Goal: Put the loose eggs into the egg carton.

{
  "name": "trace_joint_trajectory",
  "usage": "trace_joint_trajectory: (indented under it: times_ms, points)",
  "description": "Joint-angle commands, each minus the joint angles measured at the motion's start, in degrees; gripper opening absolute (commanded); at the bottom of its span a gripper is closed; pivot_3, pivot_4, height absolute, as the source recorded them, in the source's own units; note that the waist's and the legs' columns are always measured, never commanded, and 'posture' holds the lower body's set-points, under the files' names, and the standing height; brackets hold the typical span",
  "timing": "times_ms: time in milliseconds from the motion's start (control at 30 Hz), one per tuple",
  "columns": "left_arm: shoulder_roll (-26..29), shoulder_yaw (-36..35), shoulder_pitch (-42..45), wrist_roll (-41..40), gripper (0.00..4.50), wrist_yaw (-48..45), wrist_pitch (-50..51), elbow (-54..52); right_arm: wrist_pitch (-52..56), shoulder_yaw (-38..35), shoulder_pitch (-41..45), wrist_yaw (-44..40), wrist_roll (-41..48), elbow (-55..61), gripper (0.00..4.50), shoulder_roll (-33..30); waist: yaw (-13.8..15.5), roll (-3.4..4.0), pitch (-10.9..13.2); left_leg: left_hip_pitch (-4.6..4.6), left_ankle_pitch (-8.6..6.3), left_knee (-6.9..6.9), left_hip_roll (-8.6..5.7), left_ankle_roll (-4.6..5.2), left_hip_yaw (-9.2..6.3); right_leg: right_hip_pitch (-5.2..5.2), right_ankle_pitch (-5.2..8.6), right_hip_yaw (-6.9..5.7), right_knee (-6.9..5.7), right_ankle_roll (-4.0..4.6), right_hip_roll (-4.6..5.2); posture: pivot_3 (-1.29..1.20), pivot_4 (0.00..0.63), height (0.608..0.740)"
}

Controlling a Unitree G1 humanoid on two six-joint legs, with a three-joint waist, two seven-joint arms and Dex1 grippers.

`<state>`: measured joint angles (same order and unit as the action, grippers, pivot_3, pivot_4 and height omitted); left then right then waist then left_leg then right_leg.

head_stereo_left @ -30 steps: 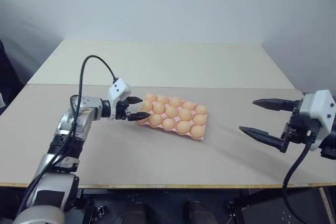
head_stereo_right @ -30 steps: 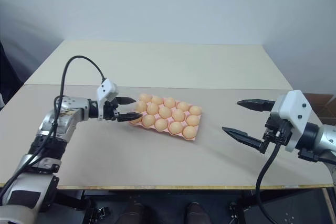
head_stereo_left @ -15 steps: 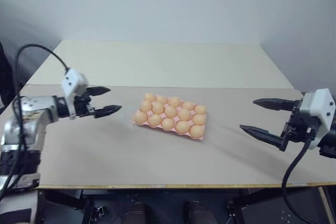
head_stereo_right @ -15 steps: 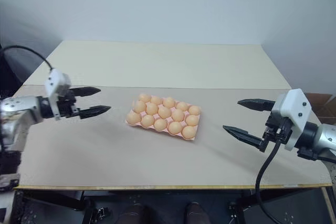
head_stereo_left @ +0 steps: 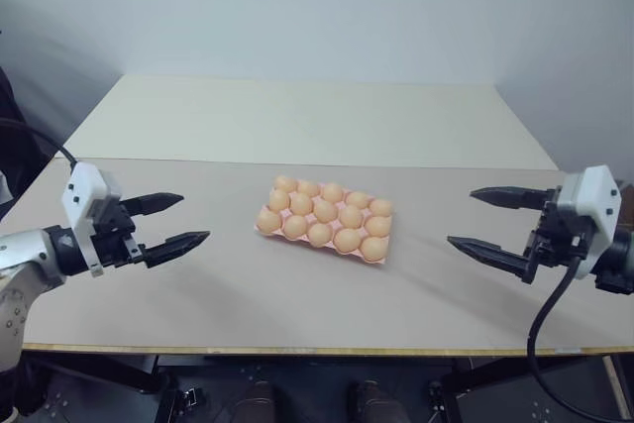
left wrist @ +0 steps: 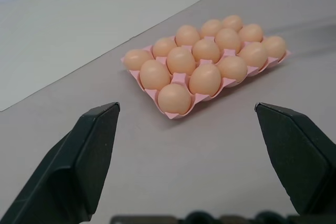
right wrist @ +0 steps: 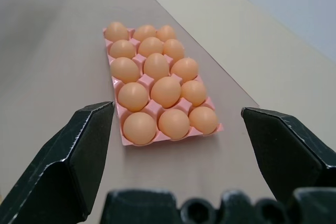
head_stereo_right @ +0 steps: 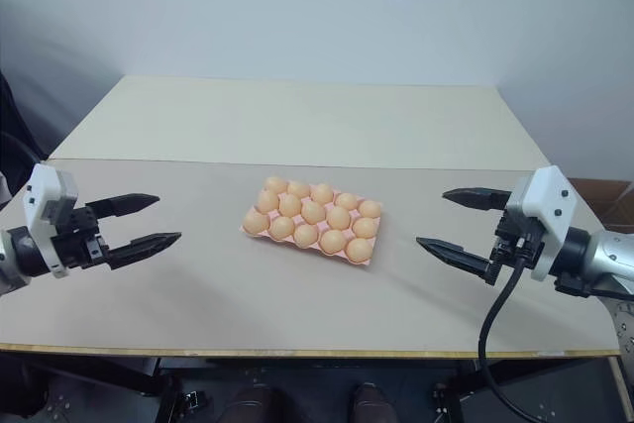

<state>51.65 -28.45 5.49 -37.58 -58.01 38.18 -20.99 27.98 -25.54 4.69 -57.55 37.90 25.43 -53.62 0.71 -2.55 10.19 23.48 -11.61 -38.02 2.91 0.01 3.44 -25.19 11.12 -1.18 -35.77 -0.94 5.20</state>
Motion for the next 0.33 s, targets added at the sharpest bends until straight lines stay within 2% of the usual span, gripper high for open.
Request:
trace_joint_trajectory:
  times_ms: [33,333]
  points:
    - [1.23,-2.66,-1.14,-1.51,4.49,1.12,1.03,-2.13,-0.92,-1.15,0.90,-0.53,0.50,-0.01,4.50,-0.74,-0.06,0.00,0.00,0.00,0.00,0.00,0.00,0.00,0.02,-0.01,0.00,0.02,0.00,0.00,0.00,0.00,0.150,0.740]
    - [2.89,-3.71,-2.29,-2.84,4.49,1.94,2.32,-2.85,-0.82,-0.97,0.54,-0.50,0.32,0.23,4.50,-0.39,-0.03,0.00,0.00,0.00,-0.01,0.01,0.01,-0.01,0.04,-0.04,0.01,0.03,0.00,0.01,0.00,0.00,0.150,0.740]
